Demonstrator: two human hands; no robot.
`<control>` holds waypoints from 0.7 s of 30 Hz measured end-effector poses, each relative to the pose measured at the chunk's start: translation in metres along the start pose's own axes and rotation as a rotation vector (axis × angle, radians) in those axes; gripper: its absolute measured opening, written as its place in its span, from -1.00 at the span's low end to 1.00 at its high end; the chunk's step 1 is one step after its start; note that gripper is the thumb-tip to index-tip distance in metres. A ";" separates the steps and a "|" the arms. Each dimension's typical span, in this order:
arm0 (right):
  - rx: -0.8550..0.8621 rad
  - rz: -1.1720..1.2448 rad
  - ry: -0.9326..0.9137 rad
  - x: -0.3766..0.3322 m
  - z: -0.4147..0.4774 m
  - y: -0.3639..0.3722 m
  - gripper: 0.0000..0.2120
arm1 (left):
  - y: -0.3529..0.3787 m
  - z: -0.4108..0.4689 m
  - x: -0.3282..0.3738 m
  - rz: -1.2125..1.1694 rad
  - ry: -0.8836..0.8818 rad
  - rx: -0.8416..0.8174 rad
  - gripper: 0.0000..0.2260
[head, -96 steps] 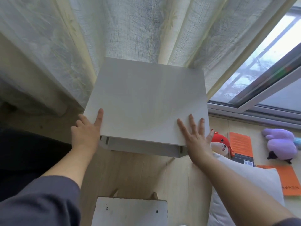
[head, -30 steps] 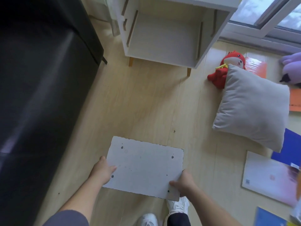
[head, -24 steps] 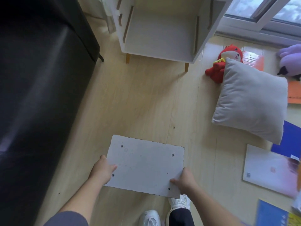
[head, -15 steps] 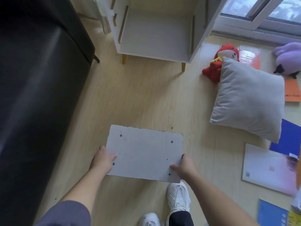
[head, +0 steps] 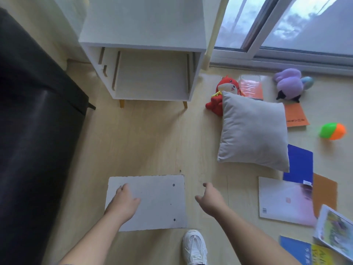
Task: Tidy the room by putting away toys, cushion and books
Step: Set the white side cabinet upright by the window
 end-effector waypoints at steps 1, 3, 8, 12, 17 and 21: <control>0.014 -0.004 0.008 0.004 -0.008 -0.021 -0.43 | -0.008 -0.011 0.023 0.001 0.047 0.001 -0.58; 0.050 0.003 0.025 0.013 -0.024 -0.059 -0.44 | -0.022 -0.031 0.068 -0.018 0.134 0.022 -0.56; 0.099 0.068 0.052 0.043 -0.078 -0.172 -0.48 | -0.050 -0.093 0.182 -0.084 0.295 0.037 -0.64; 0.145 0.116 0.040 0.072 -0.119 -0.261 -0.50 | -0.069 -0.142 0.266 -0.078 0.398 0.065 -0.70; 0.218 0.117 0.034 0.103 -0.161 -0.360 -0.51 | -0.087 -0.197 0.365 -0.148 0.500 0.058 -0.75; 0.242 0.157 0.033 0.123 -0.185 -0.416 -0.51 | -0.094 -0.232 0.435 -0.138 0.574 0.035 -0.80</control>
Point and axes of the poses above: each hand's wrist, its own z-axis towards the middle knuckle, its own y-axis out of the palm, x = y × z, the point moved 1 cm from there along z, towards the middle knuckle, and after that the axes turned 4 degrees about -y, right-handed, at the moved point
